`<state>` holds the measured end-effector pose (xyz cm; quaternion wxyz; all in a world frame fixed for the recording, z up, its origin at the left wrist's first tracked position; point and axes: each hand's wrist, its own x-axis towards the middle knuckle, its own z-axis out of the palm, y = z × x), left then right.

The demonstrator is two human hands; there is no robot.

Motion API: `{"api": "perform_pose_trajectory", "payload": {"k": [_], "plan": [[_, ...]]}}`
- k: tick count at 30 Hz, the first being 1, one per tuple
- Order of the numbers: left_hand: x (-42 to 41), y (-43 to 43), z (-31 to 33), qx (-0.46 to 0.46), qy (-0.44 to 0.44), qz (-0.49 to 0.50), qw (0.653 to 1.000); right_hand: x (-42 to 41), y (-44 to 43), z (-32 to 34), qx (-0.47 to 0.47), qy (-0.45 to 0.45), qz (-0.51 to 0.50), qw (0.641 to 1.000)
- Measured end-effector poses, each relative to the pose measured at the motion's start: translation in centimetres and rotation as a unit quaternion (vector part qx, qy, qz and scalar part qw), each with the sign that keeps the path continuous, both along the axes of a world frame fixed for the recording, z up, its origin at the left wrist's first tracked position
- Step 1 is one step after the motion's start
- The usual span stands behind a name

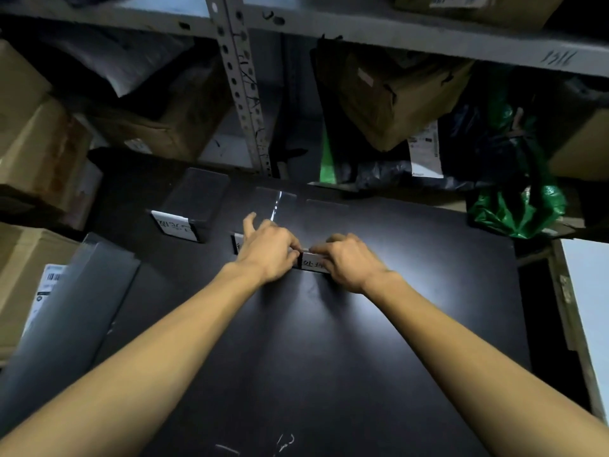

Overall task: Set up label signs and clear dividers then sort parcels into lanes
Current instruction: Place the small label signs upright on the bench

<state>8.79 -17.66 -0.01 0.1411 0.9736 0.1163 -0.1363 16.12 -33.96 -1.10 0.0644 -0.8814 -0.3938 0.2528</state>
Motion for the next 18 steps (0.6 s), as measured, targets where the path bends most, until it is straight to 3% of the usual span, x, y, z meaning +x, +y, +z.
{"api": "perform_pose_trajectory", "payload": {"k": [5,11,18], "plan": [[-0.6,0.2,-0.6,0.0,0.017,-0.019,1.0,0.3,0.2,-0.3,-0.008,0.005,-0.009,1.0],[-2.0,2.3,-1.9,0.148,-0.028,-0.039,0.988,0.2,0.7,-0.8,-0.005,0.011,-0.014,1.0],[-1.8,3.1,-1.8,0.147,-0.026,-0.03,0.988,0.4,1.3,-0.2,-0.016,0.006,-0.005,1.0]]}}
